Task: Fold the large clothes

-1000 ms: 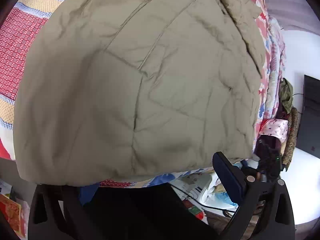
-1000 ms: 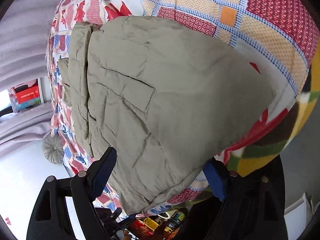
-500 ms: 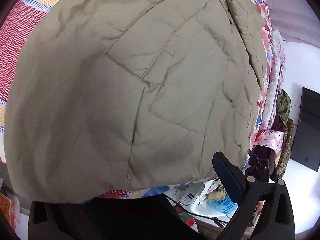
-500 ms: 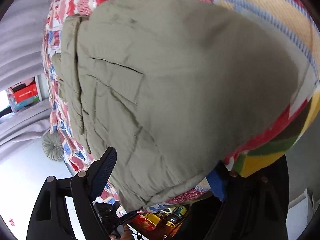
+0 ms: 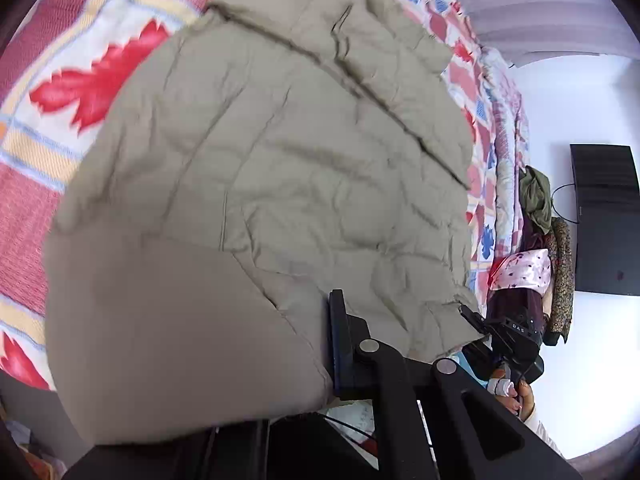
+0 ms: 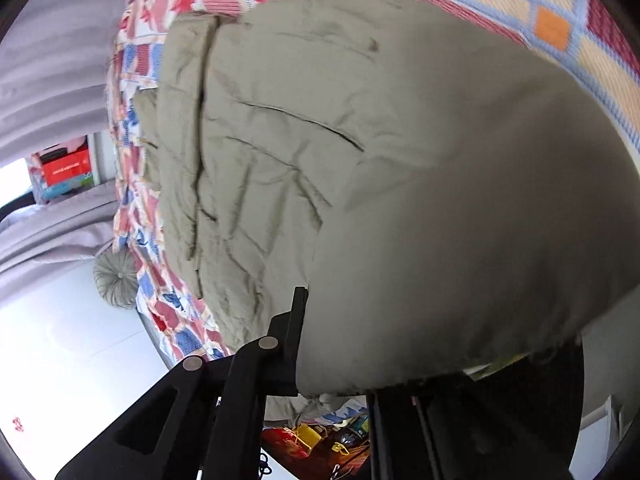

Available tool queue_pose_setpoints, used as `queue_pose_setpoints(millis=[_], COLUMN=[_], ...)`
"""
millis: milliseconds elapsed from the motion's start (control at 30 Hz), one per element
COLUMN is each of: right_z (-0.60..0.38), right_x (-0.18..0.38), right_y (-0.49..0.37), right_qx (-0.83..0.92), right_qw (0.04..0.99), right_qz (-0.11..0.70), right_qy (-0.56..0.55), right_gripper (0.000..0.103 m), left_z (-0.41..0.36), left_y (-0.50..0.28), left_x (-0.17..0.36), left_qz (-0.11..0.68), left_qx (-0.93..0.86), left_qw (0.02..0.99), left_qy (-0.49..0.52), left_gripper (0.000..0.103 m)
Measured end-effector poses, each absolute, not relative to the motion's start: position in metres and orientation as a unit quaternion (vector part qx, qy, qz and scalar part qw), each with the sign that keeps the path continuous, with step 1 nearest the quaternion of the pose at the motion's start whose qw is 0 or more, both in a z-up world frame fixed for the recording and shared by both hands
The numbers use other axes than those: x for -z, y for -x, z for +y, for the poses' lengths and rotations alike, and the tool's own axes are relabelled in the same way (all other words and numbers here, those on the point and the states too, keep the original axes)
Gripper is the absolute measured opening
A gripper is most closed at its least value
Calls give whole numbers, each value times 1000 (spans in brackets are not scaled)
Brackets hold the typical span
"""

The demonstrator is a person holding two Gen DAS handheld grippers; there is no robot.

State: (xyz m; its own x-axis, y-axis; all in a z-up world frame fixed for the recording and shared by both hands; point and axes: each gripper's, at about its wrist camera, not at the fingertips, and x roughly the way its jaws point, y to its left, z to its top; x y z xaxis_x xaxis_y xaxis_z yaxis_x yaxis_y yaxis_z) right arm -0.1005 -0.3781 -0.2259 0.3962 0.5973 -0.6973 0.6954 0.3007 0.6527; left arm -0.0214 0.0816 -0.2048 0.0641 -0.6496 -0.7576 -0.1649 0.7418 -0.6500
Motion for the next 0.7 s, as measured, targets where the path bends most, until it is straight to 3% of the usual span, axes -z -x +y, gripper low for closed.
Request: queue_pose_setpoints(millis=[300, 367, 400, 433, 700], right_z=[-378, -380, -381, -381, -379], right_x=[199, 204, 205, 206, 201], right_y=[72, 75, 77, 77, 65], right_qx=[18, 22, 22, 22, 9], right_qw=[622, 612, 608, 605, 607], right_qz=[539, 537, 536, 534, 528], right_qy=[-568, -580, -585, -590, -594], right_gripper=[8, 8, 8, 8, 8], left_z=[93, 100, 104, 109, 124], left_y=[24, 38, 46, 53, 101], left_x=[196, 198, 197, 195, 223], left_qz=[690, 705, 712, 713, 727], left_qx=[197, 198, 193, 186, 199], left_qw=[645, 629, 624, 625, 541], left_qy=[263, 259, 256, 257, 373], left_gripper=[10, 24, 61, 87, 88])
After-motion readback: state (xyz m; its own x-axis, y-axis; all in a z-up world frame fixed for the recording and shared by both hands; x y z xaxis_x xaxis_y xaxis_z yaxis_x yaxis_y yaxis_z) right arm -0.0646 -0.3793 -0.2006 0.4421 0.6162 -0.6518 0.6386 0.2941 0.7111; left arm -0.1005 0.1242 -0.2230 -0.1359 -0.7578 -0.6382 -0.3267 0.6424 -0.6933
